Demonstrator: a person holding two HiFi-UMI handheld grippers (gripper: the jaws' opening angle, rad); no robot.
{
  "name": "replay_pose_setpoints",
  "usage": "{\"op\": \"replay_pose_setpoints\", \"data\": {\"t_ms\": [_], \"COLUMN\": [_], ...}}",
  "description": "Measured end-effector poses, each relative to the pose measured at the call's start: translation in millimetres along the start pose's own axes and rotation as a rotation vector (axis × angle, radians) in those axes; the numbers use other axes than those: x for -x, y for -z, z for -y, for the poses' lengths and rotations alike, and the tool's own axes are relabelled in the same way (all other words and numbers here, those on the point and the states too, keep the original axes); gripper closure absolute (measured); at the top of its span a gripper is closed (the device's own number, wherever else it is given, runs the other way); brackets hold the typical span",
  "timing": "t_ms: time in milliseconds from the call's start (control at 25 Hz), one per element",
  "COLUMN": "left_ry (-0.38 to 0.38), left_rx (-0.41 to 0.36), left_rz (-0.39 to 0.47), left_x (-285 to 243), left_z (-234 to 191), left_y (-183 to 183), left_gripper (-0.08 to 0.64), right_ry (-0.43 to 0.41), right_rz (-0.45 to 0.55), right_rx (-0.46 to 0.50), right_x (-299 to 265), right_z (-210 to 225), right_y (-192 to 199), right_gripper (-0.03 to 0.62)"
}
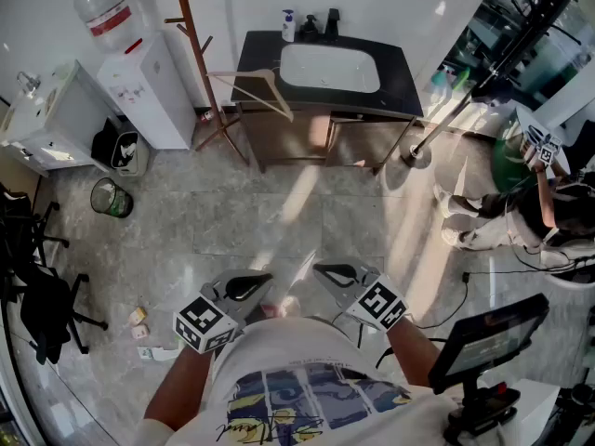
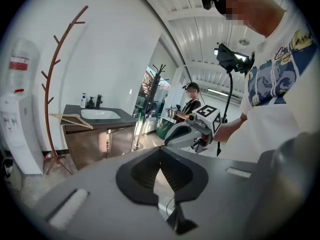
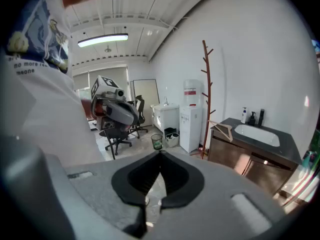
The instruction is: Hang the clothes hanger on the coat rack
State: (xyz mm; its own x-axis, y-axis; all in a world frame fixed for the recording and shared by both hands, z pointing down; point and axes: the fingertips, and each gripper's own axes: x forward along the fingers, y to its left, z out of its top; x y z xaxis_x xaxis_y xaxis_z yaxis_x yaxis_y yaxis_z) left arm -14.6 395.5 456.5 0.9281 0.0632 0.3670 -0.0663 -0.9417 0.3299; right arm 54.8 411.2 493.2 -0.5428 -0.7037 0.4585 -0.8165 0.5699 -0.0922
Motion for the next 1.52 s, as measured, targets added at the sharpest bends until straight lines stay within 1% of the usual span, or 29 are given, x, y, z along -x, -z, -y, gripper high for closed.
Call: {"op": "replay_pose_setpoints", "data": {"t_ms": [200, 400, 520, 640, 800, 880, 1080, 1240, 1320, 1400, 1520], "left_ry": [-0.010, -0.029, -0.028, -0.016, 0.011, 0.028, 0.082, 0.125, 0.132, 0.127, 0.122], "left_rx": [-0.016, 0.009, 0.016, 0.012, 0.012, 0.009, -0.029, -0.071, -0.073, -0.059, -0.041], "left_rz": [-0.001, 0.007, 0.008, 0.021, 0.037, 0.042, 0.065, 0.039, 0.032, 0.029, 0.042], "left_x": [-8.8, -7.1, -4.4, -3.0, 0.3, 2.5, 14.3, 30.3, 37.1, 39.8, 36.9], "left_z": [8.2, 2.1, -9.1, -26.2, -65.8, -91.6, -157.2, -202.7, -226.3, -248.5, -268.7], "left_y": [-1.8, 3.2, 4.6, 1.0, -6.2, -14.9, -57.7, -68.9, -71.8, -74.9, -83.8], "left_gripper": [0.558, 0.558, 0.558, 0.558, 0.558, 0.558, 0.558, 0.557, 0.557, 0.557, 0.557], "right_ry": [0.019, 0.017, -0.011, -0.027, -0.033, -0.013, 0.079, 0.163, 0.200, 0.216, 0.197], "right_rz": [0.002, -0.005, -0.010, -0.003, 0.016, 0.020, 0.011, 0.026, 0.033, 0.045, 0.058], "right_rx": [0.003, -0.023, -0.076, -0.158, -0.258, -0.292, -0.344, -0.408, -0.444, -0.506, -0.611], "right_x": [16.0, 12.4, 0.6, -17.7, -50.1, -67.1, -111.5, -146.1, -161.6, -177.6, -198.6], "right_z": [13.7, 16.7, 19.5, 32.1, 60.0, 79.6, 140.7, 189.5, 215.9, 242.4, 281.1], "right_y": [13.5, 23.5, 23.5, 21.8, 10.3, 1.3, -27.1, -41.1, -43.3, -42.7, -39.7], "right_gripper": [0.591, 0.591, 0.591, 0.589, 0.543, 0.528, 0.498, 0.479, 0.471, 0.466, 0.466]}}
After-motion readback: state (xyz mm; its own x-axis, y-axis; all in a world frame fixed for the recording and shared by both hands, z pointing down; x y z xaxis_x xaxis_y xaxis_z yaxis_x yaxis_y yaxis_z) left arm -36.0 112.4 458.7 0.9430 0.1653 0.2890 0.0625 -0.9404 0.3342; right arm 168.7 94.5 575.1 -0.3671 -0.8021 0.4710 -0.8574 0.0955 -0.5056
